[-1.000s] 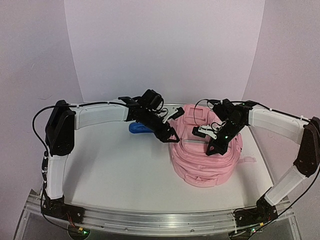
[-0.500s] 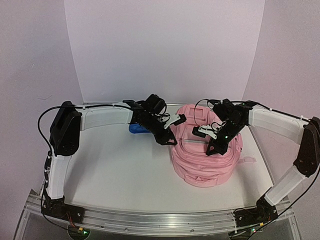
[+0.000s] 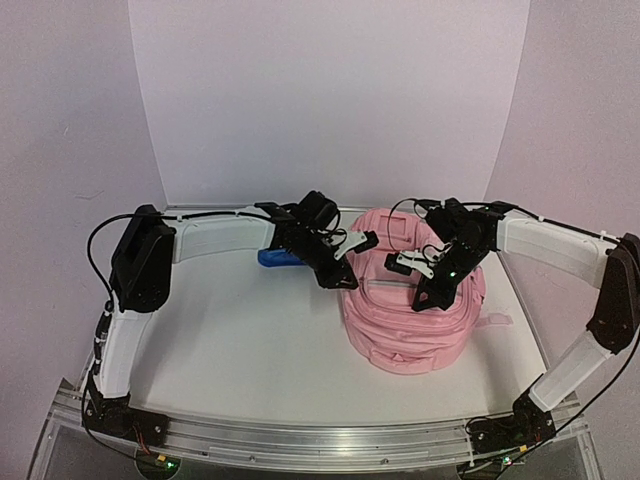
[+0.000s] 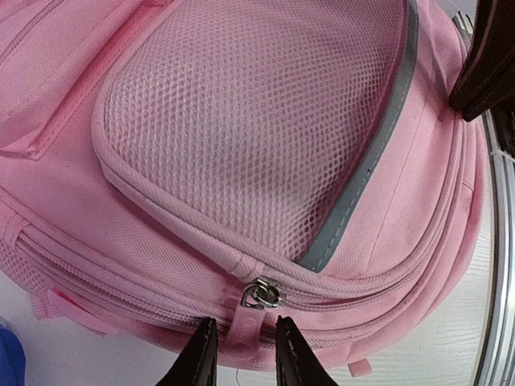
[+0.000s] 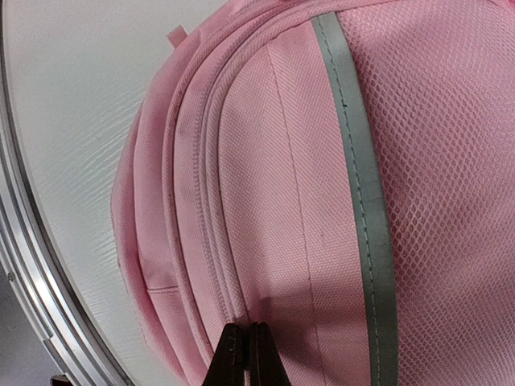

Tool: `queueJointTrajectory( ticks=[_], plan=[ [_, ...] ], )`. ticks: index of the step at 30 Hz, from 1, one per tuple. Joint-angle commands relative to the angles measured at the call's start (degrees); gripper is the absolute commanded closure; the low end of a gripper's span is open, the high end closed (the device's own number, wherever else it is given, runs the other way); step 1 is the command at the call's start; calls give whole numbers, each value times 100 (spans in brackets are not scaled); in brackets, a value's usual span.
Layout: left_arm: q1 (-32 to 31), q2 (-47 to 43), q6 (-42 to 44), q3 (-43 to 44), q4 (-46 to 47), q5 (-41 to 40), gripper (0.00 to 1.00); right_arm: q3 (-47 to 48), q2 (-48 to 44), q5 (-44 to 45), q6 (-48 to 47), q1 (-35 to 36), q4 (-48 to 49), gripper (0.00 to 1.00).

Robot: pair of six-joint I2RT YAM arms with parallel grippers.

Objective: Pack the student bag
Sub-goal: Zip the student bag at the center of the board.

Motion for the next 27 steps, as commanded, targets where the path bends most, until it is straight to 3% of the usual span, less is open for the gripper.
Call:
queueJointTrajectory(
  ticks=[1,4,16,27],
  plan=[
    [-136,-194,-91,144,71,-100,90,101,113,71,128,-75,-294,100],
    [-149,-531,-247,-209,83,-122,99,142,158,74,147,-78,-292,100],
    [-600,-1311,-608,-1246,178,-793,100,411,520,-77,458,-241,-272,100],
    [-1623,-1297,-617,-1762,855,-2309,100,556,740,-377,885,-277,-177,100]
  ],
)
